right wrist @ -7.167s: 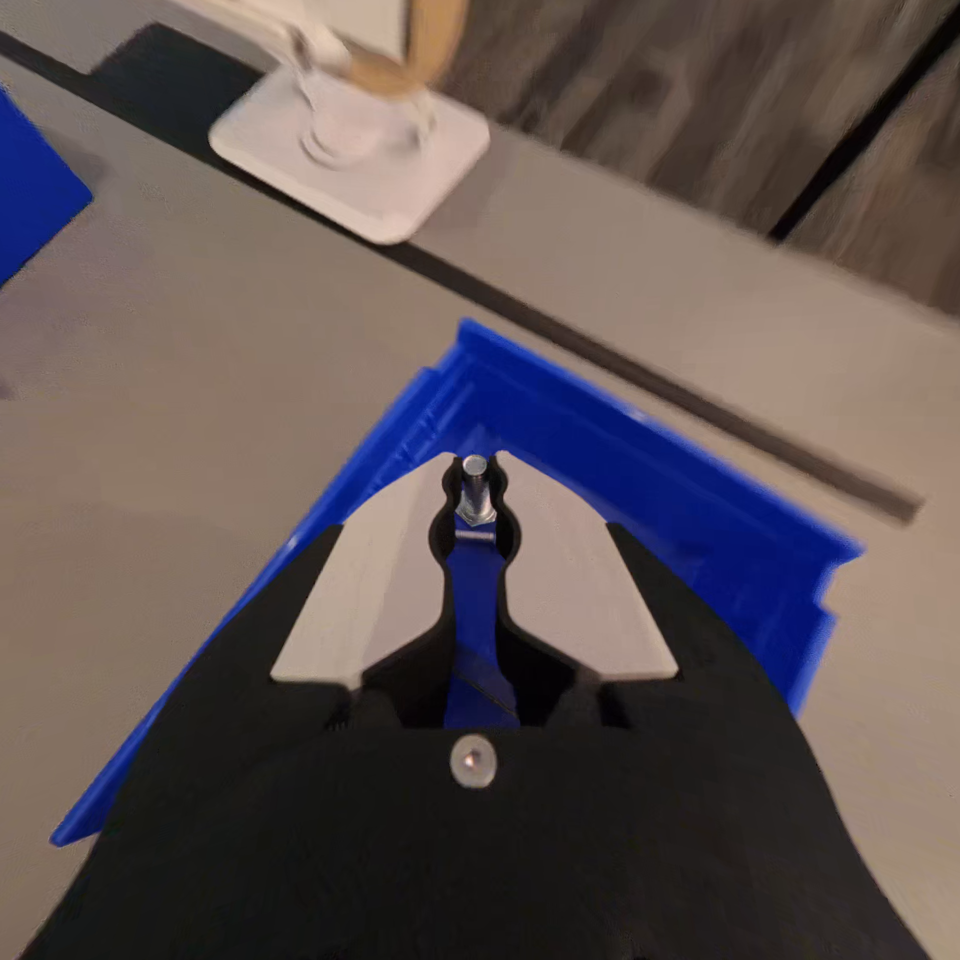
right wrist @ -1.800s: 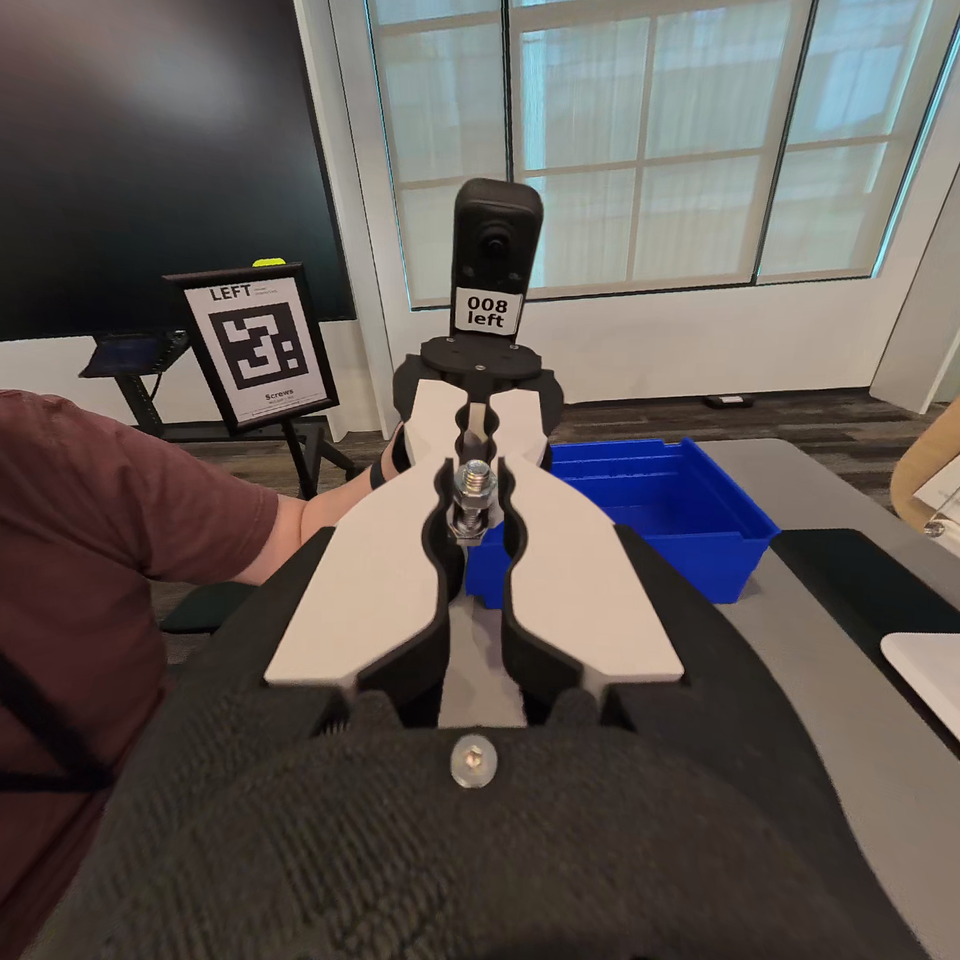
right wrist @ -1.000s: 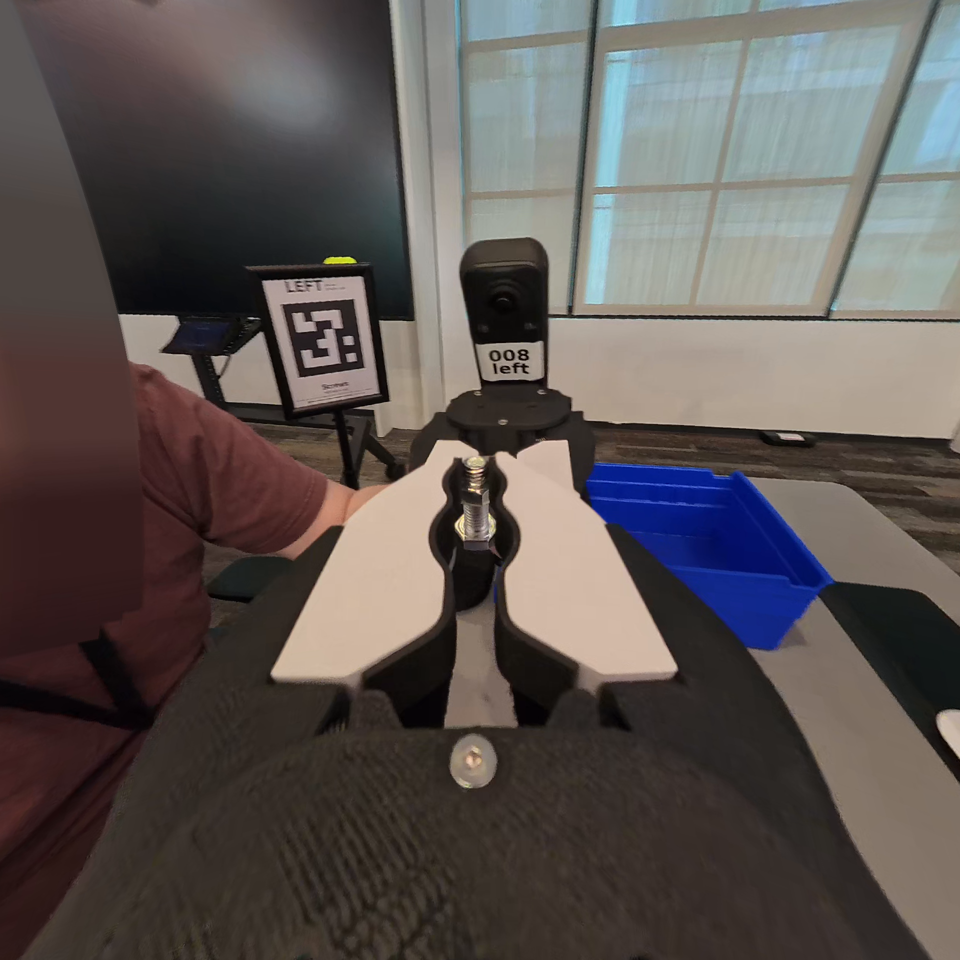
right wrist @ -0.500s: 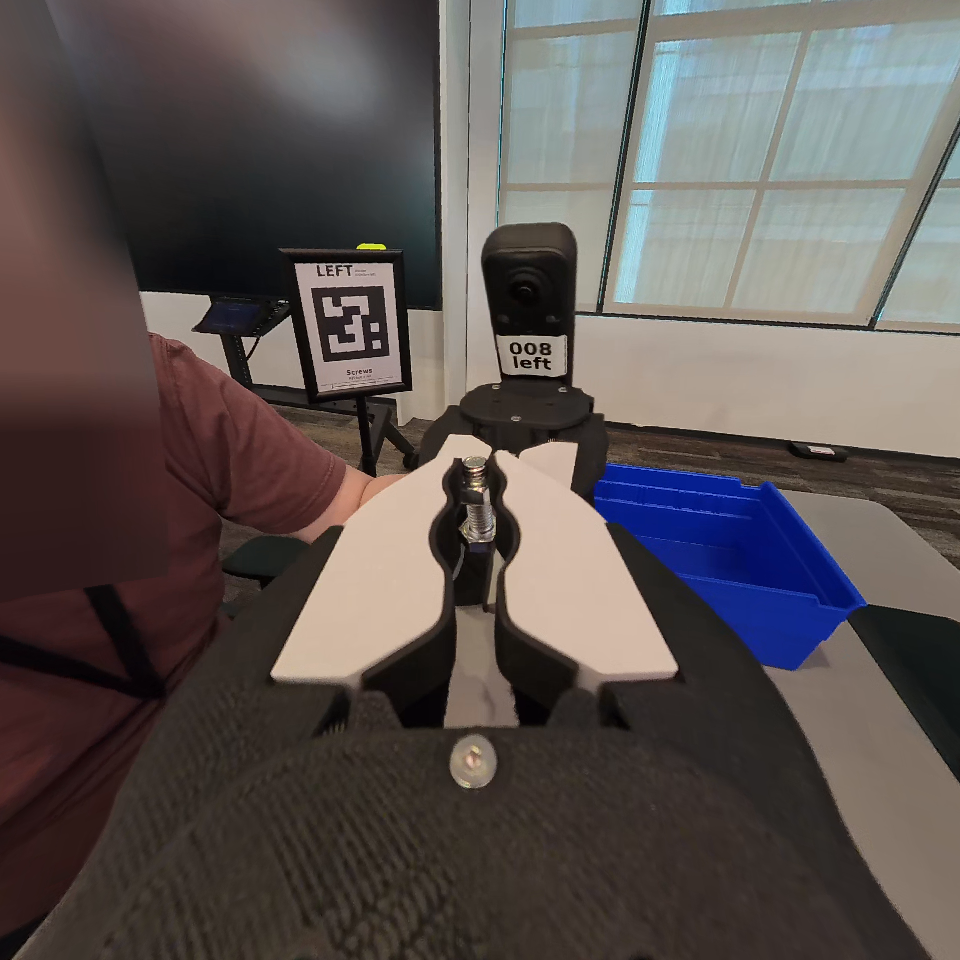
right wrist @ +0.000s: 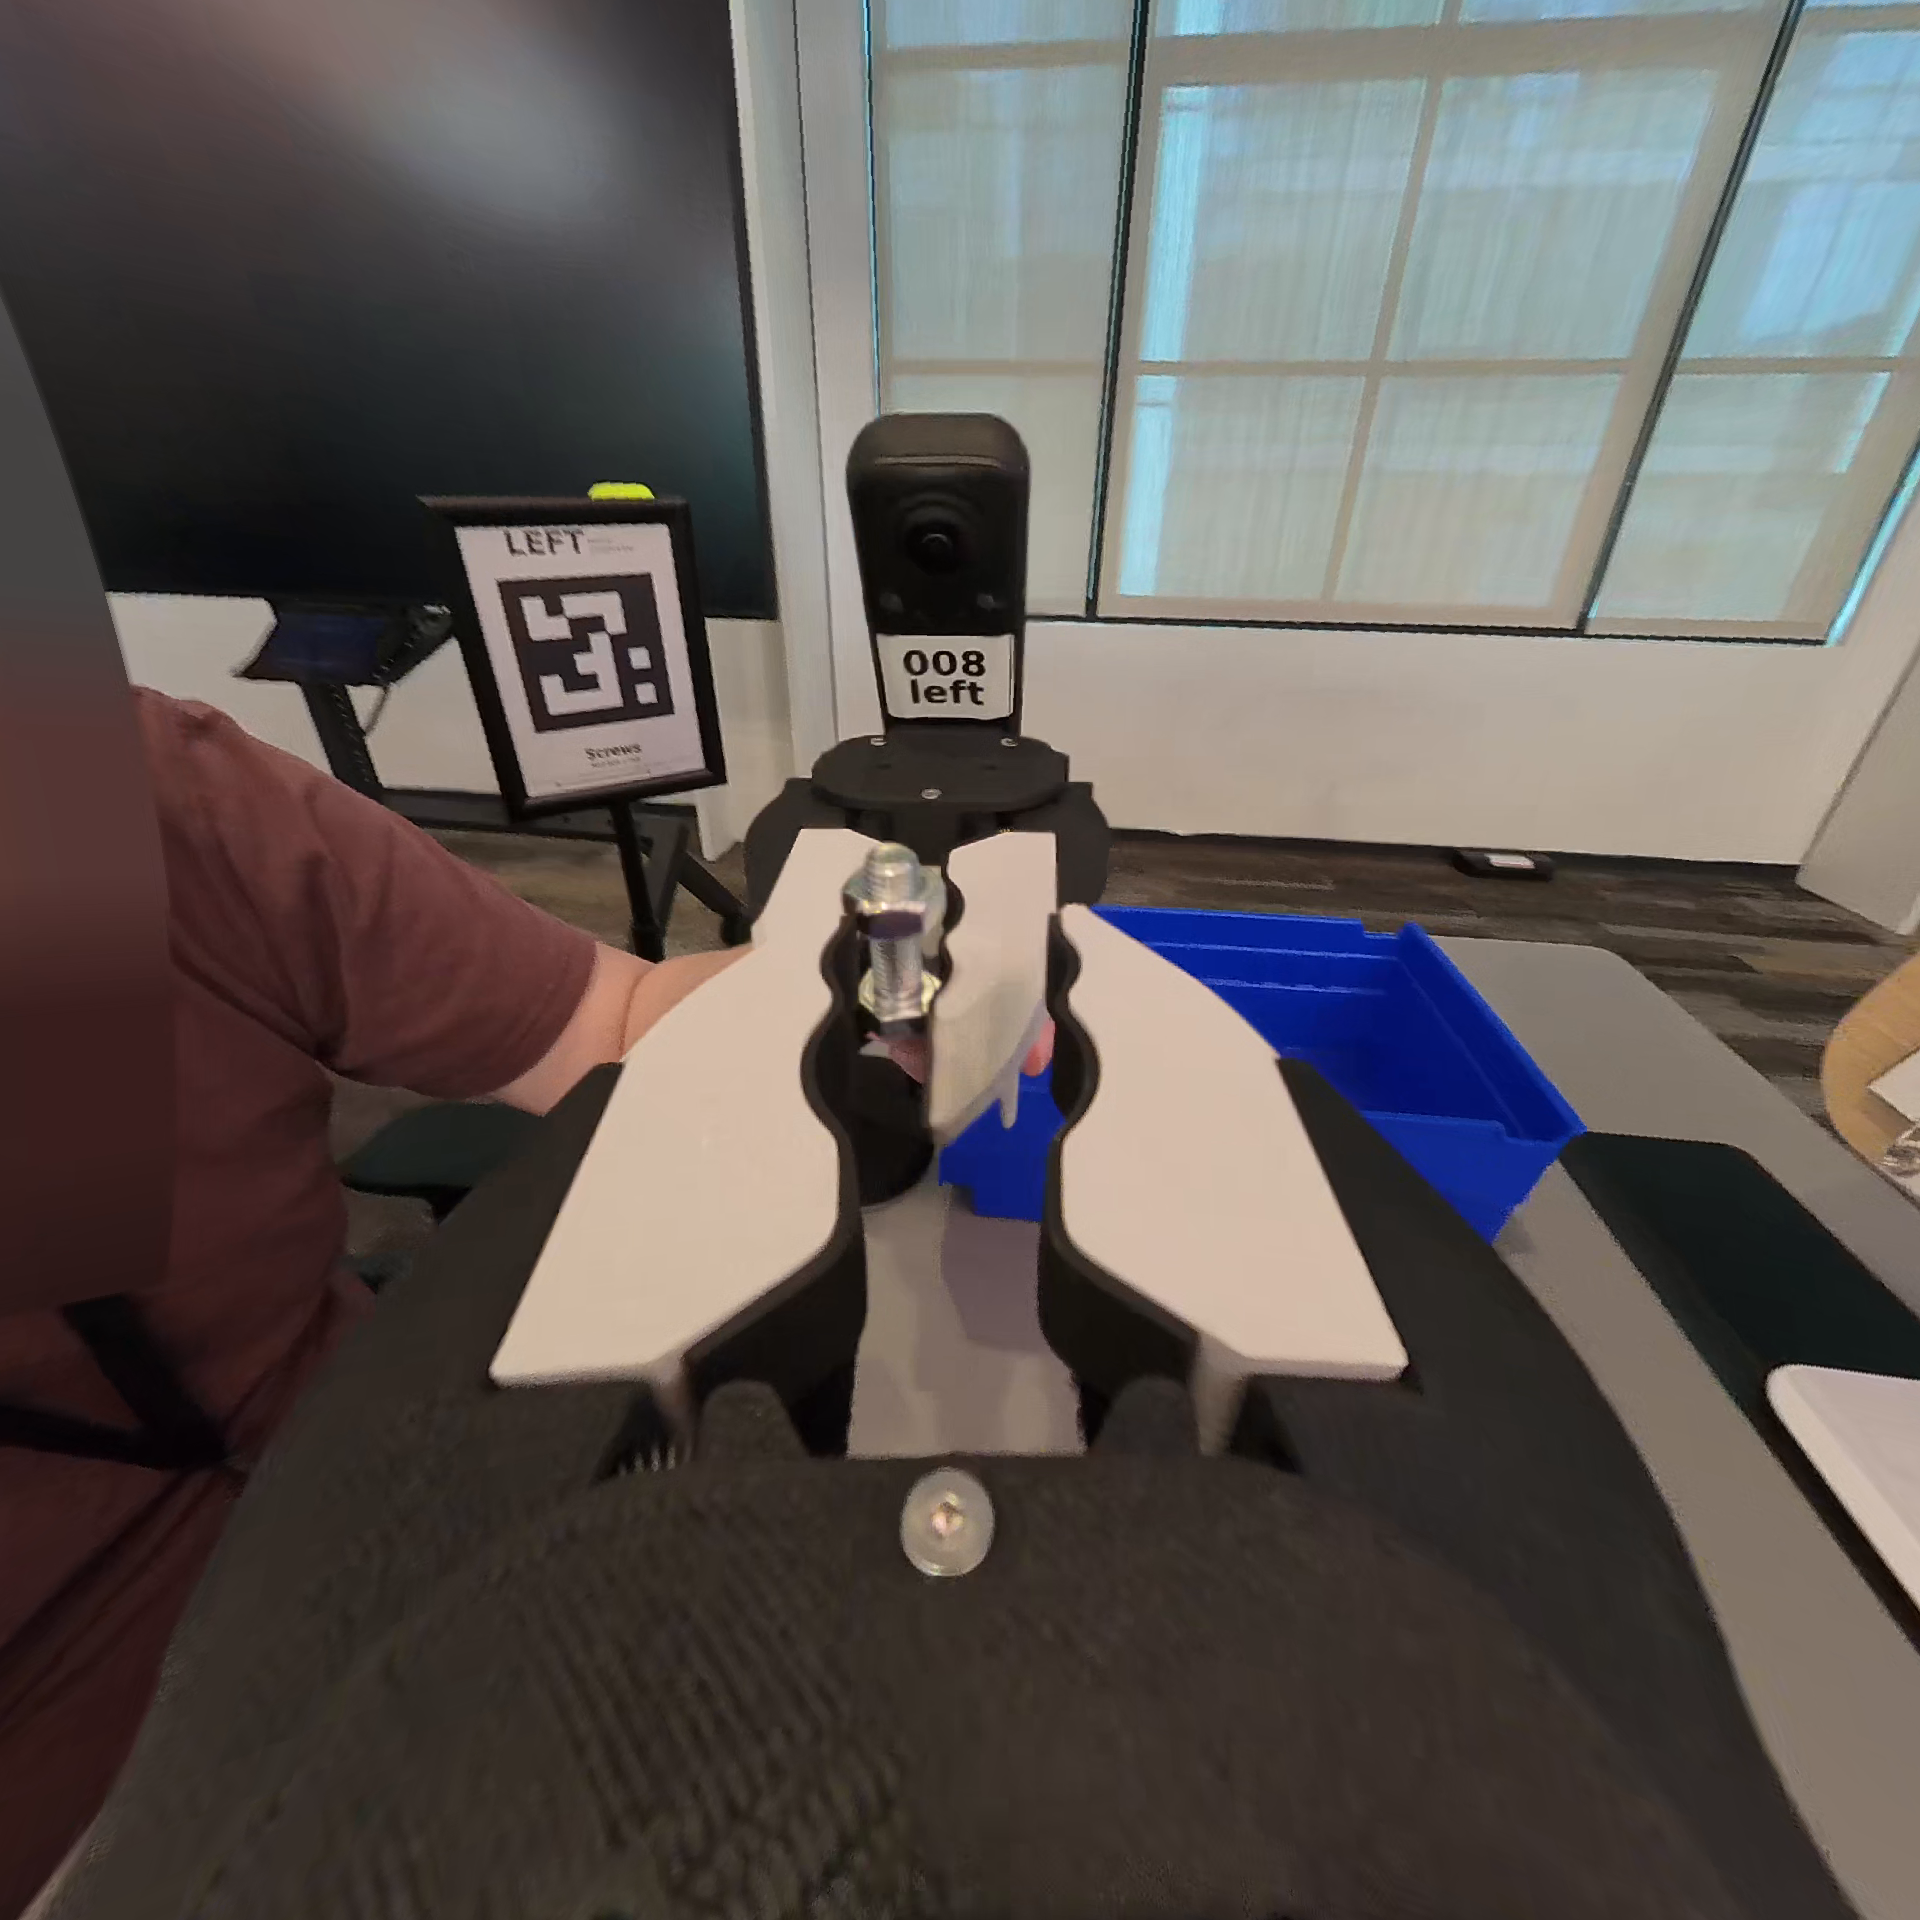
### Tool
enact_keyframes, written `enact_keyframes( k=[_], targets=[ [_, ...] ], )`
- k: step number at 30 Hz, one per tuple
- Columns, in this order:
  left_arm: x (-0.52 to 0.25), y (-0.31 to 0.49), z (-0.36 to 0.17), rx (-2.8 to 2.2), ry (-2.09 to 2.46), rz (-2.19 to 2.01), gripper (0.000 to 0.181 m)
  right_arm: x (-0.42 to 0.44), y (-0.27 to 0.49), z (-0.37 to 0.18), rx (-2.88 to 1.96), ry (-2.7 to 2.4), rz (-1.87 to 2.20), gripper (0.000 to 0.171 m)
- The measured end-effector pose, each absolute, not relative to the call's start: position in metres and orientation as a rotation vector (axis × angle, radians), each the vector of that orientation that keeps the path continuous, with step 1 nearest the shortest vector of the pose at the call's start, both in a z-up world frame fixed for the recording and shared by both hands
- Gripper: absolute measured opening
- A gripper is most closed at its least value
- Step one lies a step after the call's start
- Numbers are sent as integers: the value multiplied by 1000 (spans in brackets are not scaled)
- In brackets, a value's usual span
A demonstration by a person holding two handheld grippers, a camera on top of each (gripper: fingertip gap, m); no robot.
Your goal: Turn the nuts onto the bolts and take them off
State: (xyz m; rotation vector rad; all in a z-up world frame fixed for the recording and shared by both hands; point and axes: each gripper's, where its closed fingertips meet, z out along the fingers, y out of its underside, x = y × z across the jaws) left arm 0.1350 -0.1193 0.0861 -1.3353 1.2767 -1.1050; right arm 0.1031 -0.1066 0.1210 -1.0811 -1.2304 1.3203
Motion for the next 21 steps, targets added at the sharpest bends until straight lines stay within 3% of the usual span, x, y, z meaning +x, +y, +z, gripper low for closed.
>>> enact_keyframes(
  k=[2,13,21],
  targets=[
    [133,-123,90,-1317,1278,-1144,15,108,-101,124,-1089,-1192,1378,28],
    [134,-131,93,-1300,1298,-1187,15,114,-101,131,-1091,-1153,1443,25],
    [136,-133,91,-1308,1311,-1191,15,101,-122,128,-1059,-1252,1388,31]
  ],
)
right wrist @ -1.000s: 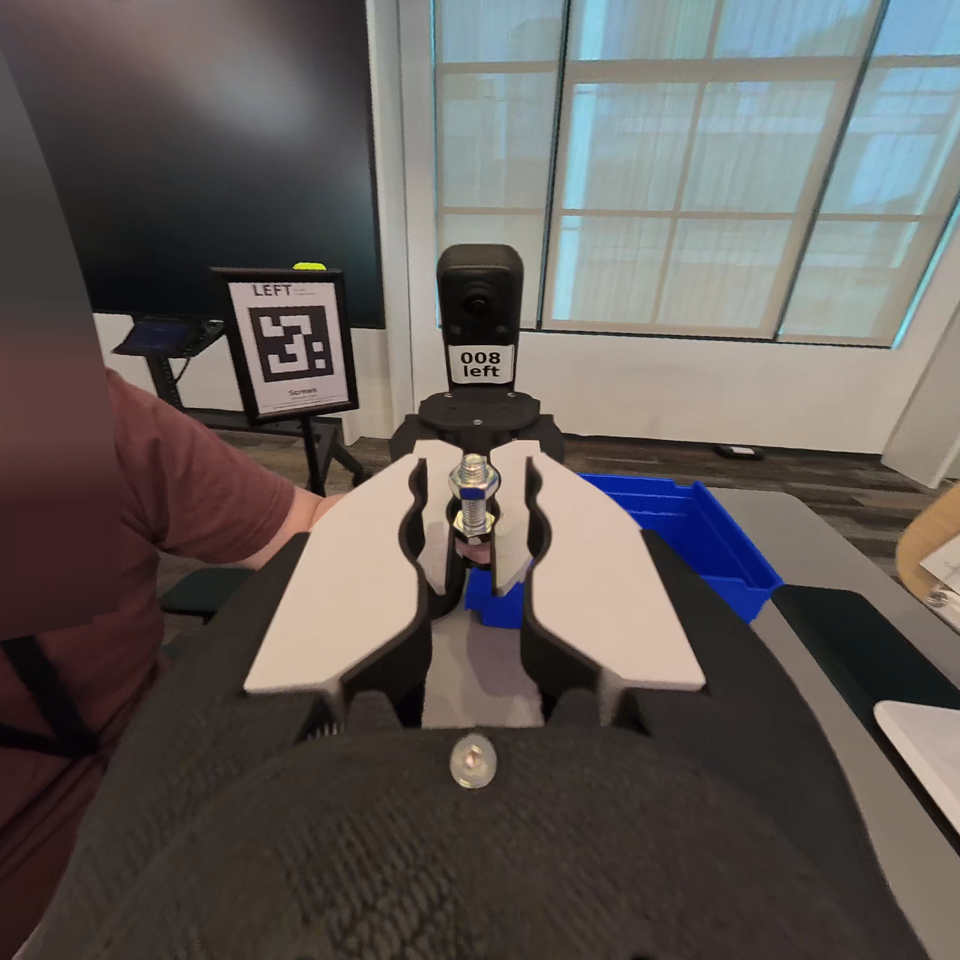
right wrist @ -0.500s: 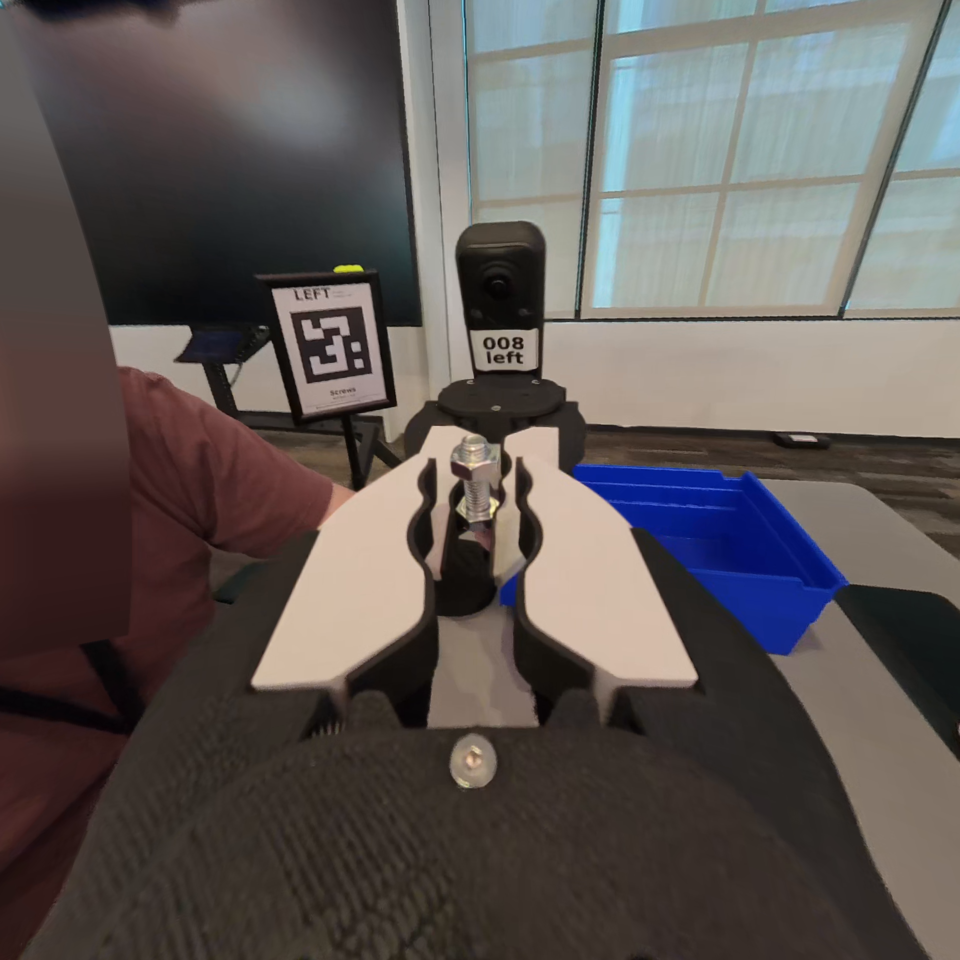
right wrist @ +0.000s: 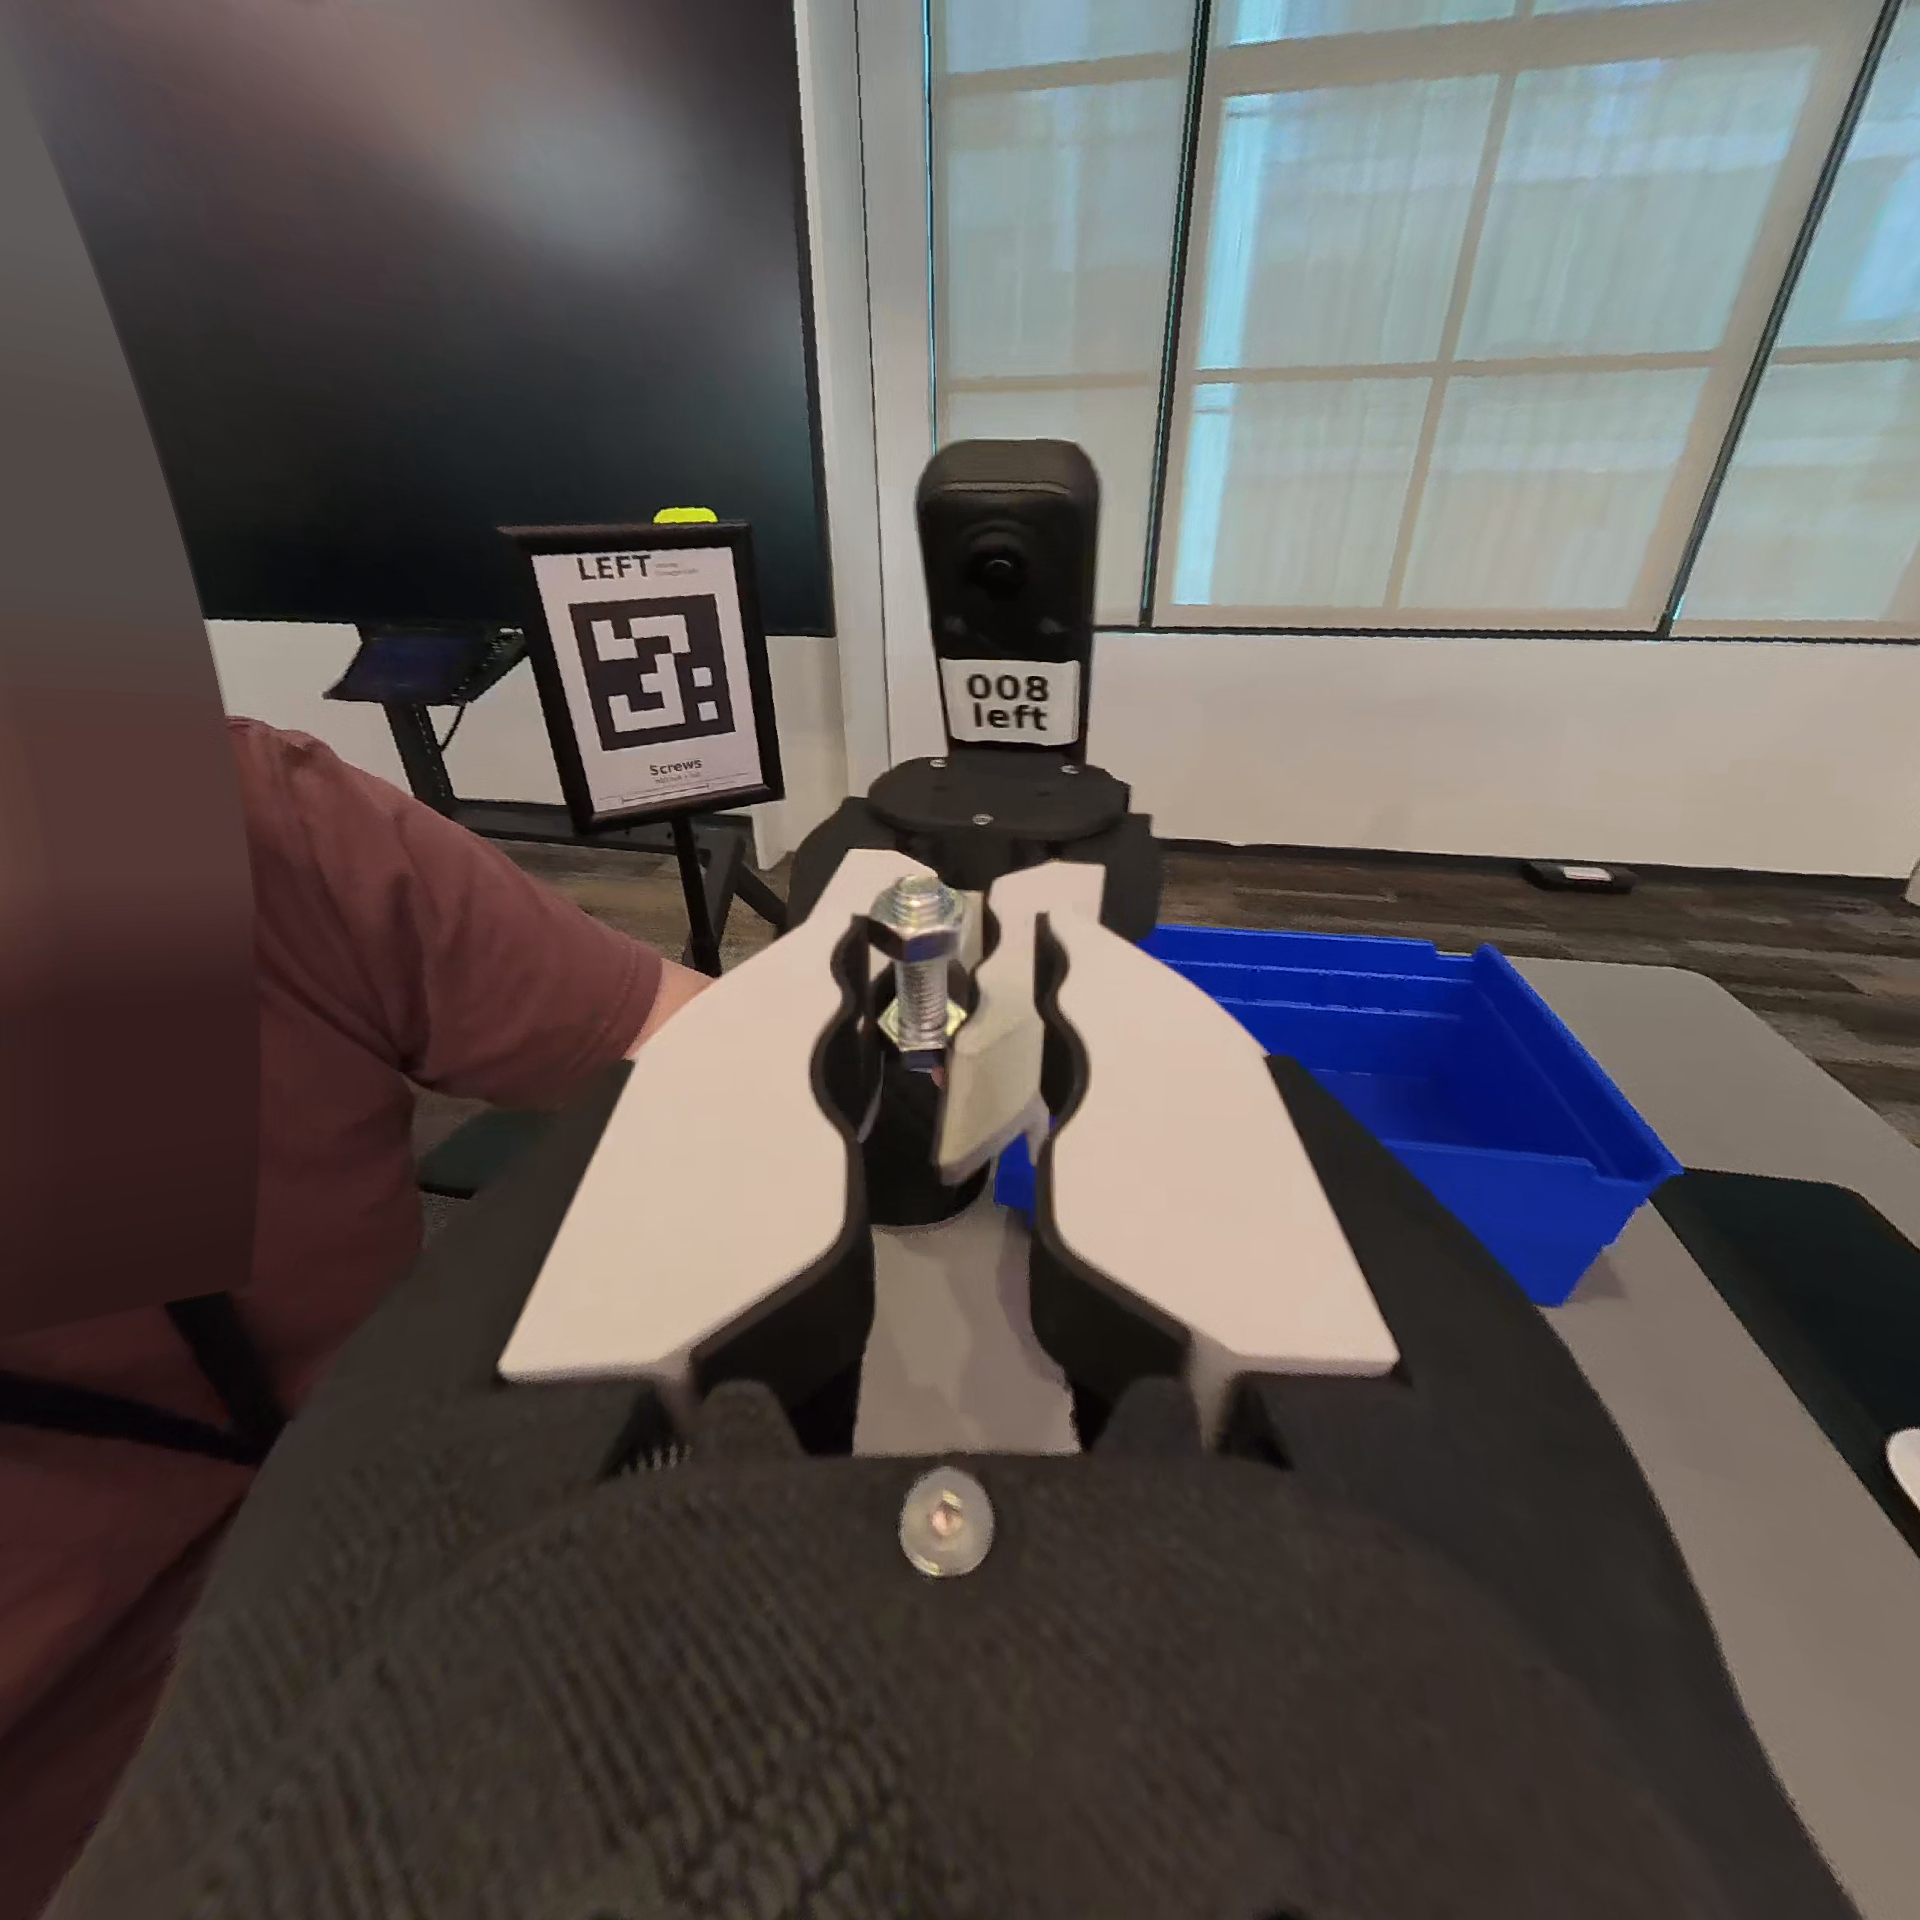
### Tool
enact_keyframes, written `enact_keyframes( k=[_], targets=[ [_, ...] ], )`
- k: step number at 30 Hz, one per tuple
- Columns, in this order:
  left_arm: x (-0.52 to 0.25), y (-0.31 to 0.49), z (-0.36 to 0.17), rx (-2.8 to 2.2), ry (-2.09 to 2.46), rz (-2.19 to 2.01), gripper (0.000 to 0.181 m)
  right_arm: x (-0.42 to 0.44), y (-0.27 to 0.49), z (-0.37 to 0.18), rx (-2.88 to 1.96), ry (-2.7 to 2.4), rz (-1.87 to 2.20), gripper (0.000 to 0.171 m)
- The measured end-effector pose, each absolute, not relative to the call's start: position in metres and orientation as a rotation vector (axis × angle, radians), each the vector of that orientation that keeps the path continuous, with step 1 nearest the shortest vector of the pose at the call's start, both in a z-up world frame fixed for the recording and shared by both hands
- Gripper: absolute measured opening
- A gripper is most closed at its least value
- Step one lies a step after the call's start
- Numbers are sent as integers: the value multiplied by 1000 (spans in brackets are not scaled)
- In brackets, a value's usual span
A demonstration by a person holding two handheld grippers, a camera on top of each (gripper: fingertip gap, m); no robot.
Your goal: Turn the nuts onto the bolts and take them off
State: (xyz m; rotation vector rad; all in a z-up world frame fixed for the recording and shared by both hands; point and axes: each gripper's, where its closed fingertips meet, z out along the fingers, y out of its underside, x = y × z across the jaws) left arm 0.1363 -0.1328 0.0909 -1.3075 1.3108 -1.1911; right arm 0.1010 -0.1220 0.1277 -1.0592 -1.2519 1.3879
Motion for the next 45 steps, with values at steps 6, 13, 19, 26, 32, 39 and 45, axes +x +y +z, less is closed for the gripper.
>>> enact_keyframes(
  k=[6,13,19,26,32,39,45],
  targets=[
    [134,-131,93,-1325,1294,-1183,15,105,-122,131,-1066,-1236,1452,26],
    [137,-131,89,-1340,1300,-1178,15,102,-116,123,-1109,-1251,1423,31],
    [131,-130,94,-1331,1288,-1192,15,101,-125,130,-1070,-1244,1454,27],
    [132,-138,97,-1298,1308,-1243,15,112,-105,132,-1098,-1151,1503,21],
    [134,-136,94,-1312,1316,-1226,15,100,-130,133,-1052,-1255,1423,24],
    [131,-147,106,-1260,1301,-1335,15,115,-117,142,-1060,-1159,1580,15],
    [135,-149,101,-1267,1328,-1327,15,101,-136,138,-1049,-1254,1449,23]
  ],
)
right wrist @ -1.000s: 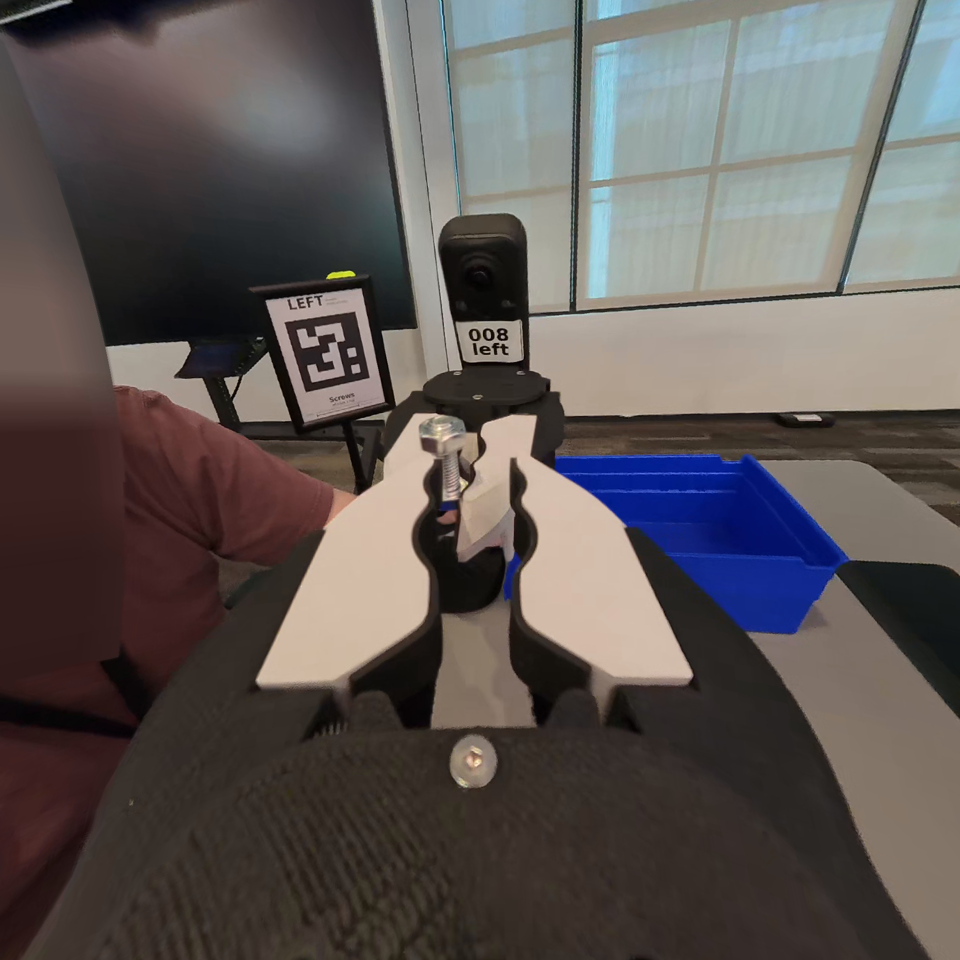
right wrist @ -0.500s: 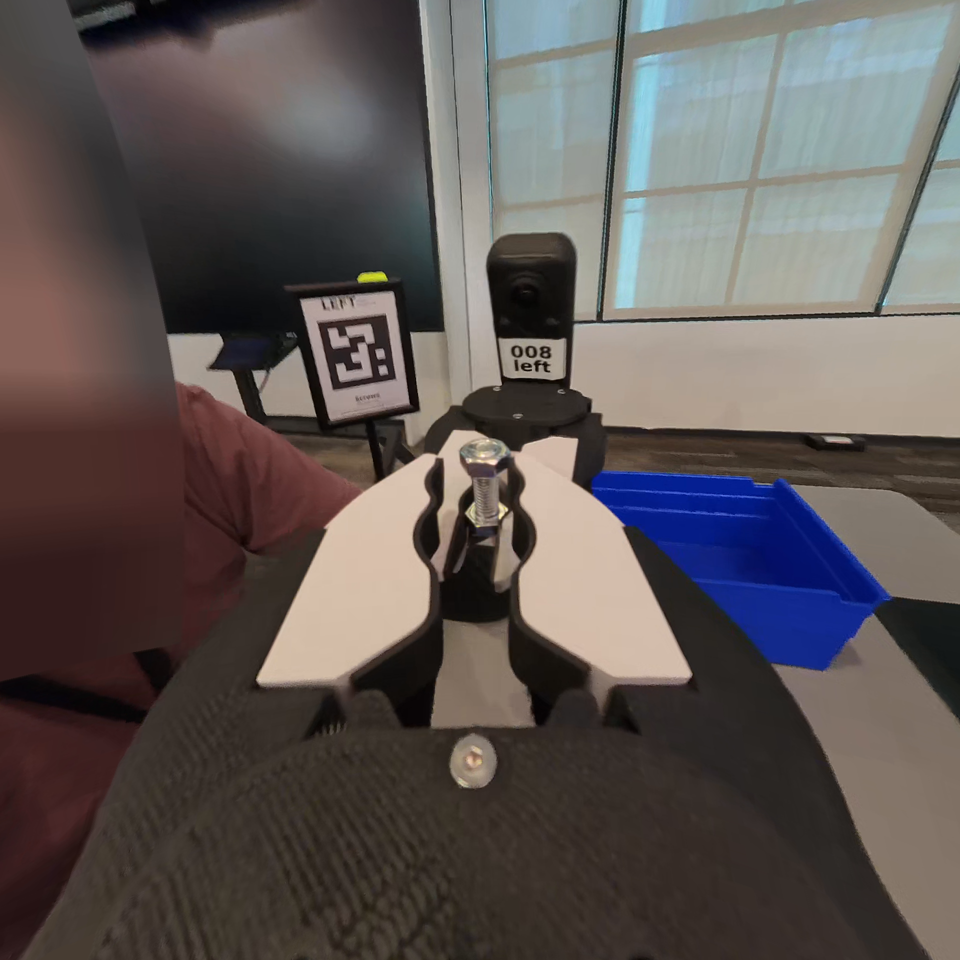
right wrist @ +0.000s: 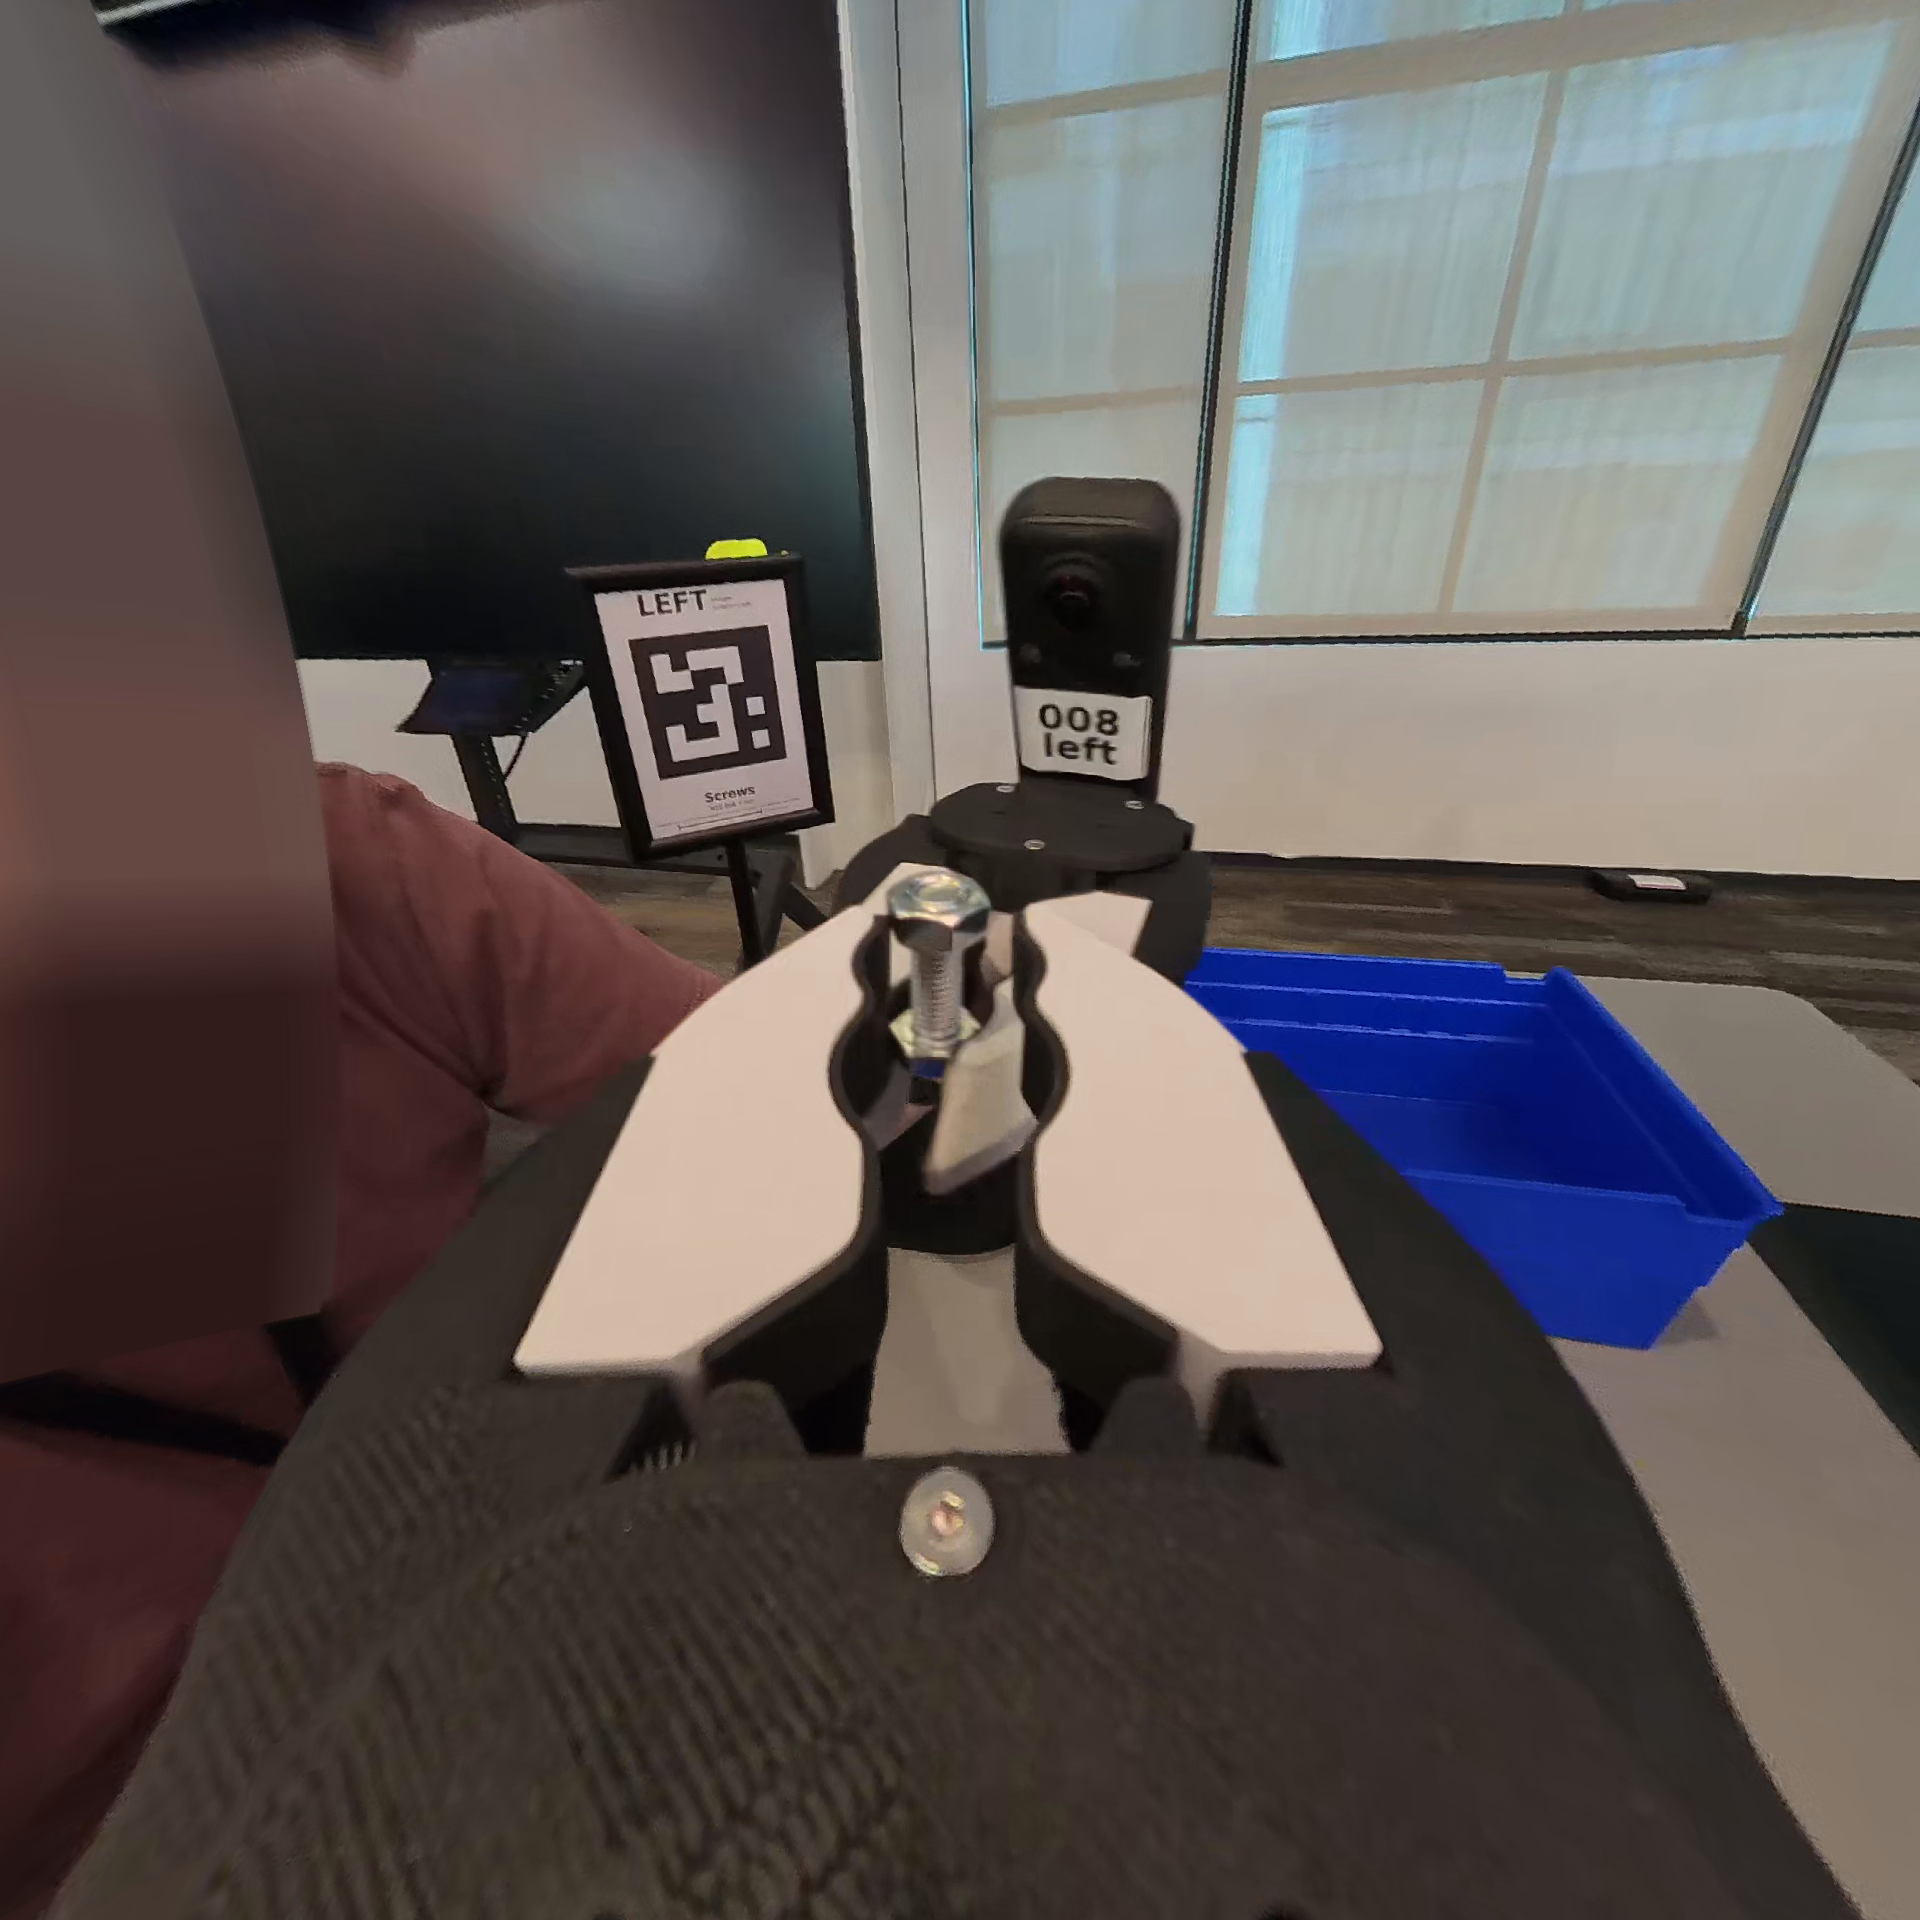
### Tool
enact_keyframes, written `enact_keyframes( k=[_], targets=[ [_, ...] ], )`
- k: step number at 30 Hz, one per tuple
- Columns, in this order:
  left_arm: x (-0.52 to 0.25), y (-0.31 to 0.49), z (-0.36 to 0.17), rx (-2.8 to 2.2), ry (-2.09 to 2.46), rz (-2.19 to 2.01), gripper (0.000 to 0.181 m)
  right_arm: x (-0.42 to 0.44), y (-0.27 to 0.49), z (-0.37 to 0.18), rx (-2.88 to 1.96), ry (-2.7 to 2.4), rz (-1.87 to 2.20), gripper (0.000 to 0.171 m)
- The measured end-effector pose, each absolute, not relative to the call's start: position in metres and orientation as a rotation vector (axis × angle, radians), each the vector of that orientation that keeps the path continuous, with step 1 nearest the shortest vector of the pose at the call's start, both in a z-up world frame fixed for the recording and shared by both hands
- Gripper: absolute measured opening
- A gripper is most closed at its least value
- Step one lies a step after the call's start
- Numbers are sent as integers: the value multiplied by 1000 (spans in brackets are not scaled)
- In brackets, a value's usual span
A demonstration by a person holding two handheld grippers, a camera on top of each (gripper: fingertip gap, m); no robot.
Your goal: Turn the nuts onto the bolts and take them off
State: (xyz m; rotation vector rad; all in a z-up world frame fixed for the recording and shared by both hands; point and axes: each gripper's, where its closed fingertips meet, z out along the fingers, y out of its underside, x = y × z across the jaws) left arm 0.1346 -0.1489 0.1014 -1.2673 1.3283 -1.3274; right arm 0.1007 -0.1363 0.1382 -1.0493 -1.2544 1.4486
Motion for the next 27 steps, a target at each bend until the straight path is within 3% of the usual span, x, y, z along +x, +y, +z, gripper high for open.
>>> enact_keyframes(
  k=[4,9,15,24,27],
  targets=[
    [134,-155,105,-1250,1333,-1373,15,112,-118,142,-1074,-1160,1554,16],
    [134,-150,102,-1273,1325,-1339,15,105,-141,143,-1029,-1255,1497,27],
    [135,-155,104,-1259,1338,-1368,15,112,-118,141,-1077,-1164,1552,20],
    [138,-155,100,-1276,1349,-1333,15,102,-136,137,-1044,-1252,1507,28],
    [135,-154,103,-1272,1334,-1353,15,110,-121,139,-1065,-1182,1558,21]
  ],
)
